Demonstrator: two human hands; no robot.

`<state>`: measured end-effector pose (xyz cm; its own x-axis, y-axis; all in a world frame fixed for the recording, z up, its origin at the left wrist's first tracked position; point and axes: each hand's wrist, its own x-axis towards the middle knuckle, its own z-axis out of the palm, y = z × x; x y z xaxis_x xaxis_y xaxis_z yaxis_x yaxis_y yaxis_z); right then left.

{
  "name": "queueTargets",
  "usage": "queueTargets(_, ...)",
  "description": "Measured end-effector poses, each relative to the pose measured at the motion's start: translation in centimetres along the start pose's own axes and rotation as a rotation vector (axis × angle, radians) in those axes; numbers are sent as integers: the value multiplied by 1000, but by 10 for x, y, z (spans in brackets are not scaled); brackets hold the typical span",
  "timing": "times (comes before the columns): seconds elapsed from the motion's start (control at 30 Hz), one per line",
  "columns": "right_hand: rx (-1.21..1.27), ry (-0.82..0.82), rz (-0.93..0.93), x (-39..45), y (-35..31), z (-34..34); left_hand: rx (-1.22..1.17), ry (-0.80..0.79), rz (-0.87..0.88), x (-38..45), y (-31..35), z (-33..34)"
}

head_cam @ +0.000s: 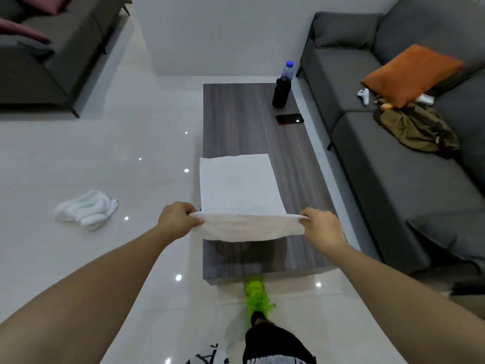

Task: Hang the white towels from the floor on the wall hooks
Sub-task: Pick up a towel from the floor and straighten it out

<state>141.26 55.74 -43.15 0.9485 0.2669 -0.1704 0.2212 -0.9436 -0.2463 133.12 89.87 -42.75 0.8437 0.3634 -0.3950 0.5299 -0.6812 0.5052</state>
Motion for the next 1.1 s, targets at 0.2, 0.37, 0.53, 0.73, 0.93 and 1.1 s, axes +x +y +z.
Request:
queueTargets(0.2, 5, 6, 16, 5, -8, 3, -17, 70, -19, 1, -12, -3)
queueTargets(0.37, 7, -5, 29, 75, -20, 2, -44, 117, -50, 56, -6, -16)
queueTargets(0.53, 20, -55, 63, 177, -19, 16, -24, 138, -88, 146, 15, -19)
queueTargets(0.73, -31, -47, 59, 304, -15, 48, 25, 204, -166, 265, 34, 1)
queueTargets(0.93, 59, -55, 72, 345, -7, 113, -23, 156, -298, 312, 20, 66)
queueTargets(1.1, 124, -347, 31, 280, 2, 190, -17, -72, -318, 272, -8, 141)
